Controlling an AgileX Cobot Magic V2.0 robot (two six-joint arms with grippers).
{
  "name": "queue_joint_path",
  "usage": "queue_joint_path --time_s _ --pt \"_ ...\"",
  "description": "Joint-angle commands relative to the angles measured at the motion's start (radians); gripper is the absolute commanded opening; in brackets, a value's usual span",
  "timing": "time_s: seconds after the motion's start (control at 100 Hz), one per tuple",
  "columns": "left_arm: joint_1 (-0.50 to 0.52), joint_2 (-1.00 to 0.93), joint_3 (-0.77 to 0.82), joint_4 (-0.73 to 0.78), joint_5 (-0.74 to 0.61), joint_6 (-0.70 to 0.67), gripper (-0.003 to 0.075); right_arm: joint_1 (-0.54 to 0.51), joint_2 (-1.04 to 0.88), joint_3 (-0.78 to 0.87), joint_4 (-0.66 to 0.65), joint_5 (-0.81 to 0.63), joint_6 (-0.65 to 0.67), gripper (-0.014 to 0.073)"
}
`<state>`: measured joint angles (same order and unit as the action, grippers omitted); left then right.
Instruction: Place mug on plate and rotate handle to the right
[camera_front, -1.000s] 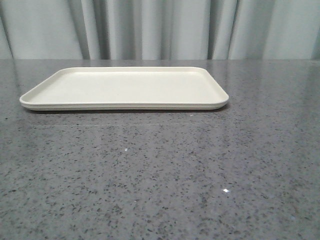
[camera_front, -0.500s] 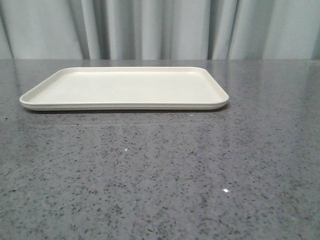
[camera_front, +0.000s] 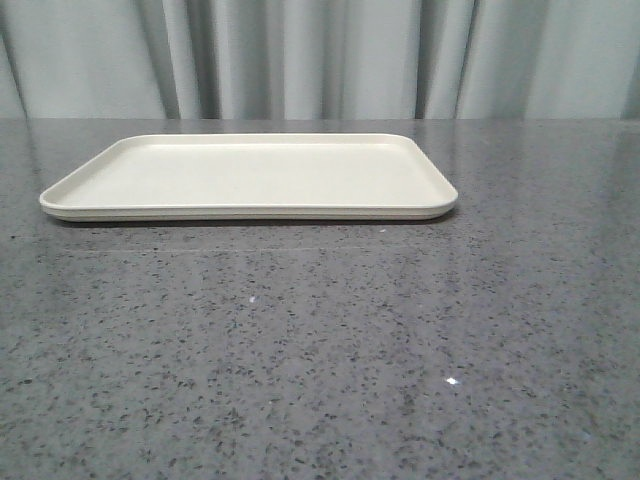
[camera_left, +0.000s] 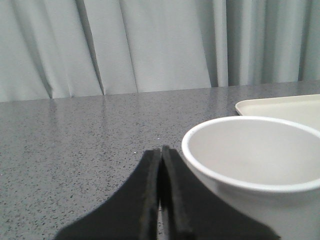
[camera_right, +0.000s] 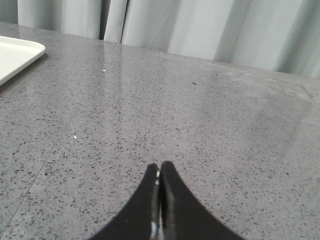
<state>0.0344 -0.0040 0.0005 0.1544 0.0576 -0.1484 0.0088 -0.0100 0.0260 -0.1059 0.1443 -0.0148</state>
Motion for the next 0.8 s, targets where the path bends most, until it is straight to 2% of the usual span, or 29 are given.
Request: queue_joint_path --time_s 0.0,0.19,0.34,0.43,0.57,0.79 --pt "0.001 -0.030 0.010 -0.002 -0.085 0.003 -0.0020 -0.001 -0.022 0.001 -0.018 -0.088 -0.013 -0.0067" --pt "0.001 -0.030 -0.002 -0.002 -0.109 0.003 -0.0020 -0.001 -0.022 0.001 -0.018 -0.137 -0.013 -0.0067" --pt "0.001 -0.030 -0.062 -0.009 -0.098 0.003 -0.0020 -0.001 -0.022 -0.003 -0.018 -0.314 -0.009 -0.0067" --pt "0.001 -0.026 -0.123 -0.034 -0.066 0.003 -0.0020 -0.001 -0.021 -0.043 -0.018 -0.328 -0.006 -0.0067" --pt "0.001 0.009 -0.243 -0.067 0.084 0.003 -0.0020 -0.001 -0.009 -0.168 -0.018 -0.188 -0.006 -0.0067" --pt "0.001 0.115 -0.471 -0.124 0.360 0.003 -0.0020 -0.001 0.083 -0.438 -0.016 0.187 -0.006 -0.0067"
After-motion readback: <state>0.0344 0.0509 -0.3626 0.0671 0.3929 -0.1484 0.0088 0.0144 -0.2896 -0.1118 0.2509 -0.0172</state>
